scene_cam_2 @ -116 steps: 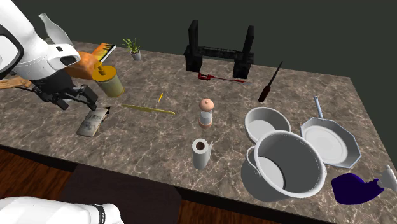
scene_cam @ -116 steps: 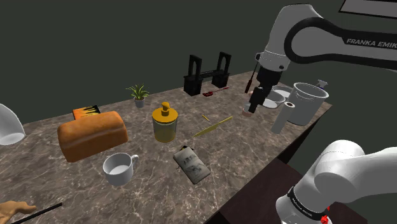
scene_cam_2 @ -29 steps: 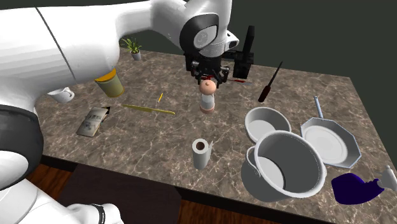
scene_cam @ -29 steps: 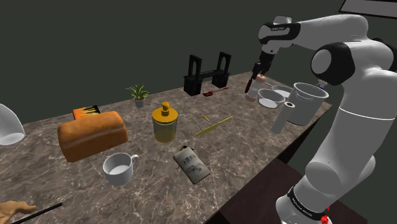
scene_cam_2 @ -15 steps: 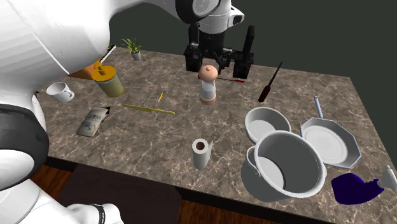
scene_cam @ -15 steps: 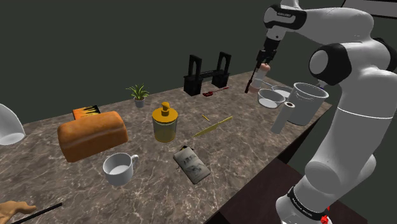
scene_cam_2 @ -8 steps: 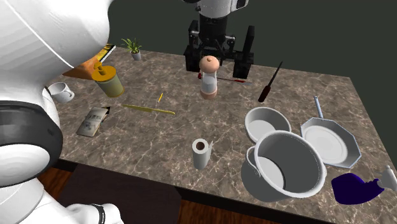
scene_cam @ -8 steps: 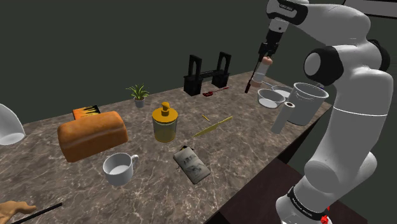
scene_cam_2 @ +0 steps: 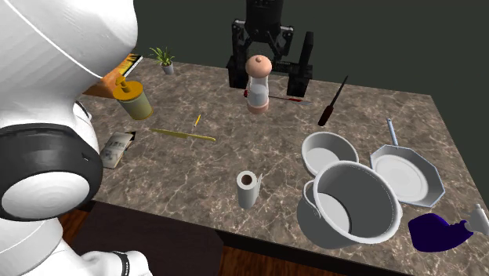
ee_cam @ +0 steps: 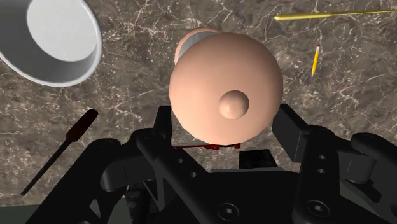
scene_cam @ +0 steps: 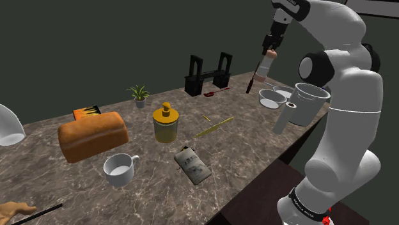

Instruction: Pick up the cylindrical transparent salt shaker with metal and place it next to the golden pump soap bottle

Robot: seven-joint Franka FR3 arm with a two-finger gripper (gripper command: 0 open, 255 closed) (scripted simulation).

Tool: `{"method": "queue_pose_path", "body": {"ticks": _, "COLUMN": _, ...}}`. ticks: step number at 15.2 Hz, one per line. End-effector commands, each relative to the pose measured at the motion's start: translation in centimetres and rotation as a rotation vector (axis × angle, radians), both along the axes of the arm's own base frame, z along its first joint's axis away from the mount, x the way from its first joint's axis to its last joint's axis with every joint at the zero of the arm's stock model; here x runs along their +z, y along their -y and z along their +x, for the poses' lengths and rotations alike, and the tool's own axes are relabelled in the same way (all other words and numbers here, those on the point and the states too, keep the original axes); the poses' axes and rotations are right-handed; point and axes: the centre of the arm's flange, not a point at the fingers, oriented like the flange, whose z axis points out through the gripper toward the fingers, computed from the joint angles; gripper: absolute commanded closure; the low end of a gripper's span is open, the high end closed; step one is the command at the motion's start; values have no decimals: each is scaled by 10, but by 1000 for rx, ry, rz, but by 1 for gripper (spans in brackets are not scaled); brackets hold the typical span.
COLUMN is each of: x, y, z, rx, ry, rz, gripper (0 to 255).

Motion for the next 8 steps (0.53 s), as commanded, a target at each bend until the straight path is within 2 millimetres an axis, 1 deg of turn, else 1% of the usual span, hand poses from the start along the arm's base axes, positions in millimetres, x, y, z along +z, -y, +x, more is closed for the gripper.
{"method": "queue_pose_path", "body": {"ticks": 1, "x": 8, "y": -1, "z": 0, "rx": 0, "ry": 0, "rz": 0, "gripper": 255}}
{"method": "queue_pose_path", "body": {"ticks": 8, "x": 8, "y": -93, "z": 8, "rx": 1, "ry": 0, "rz": 0, "gripper": 255}}
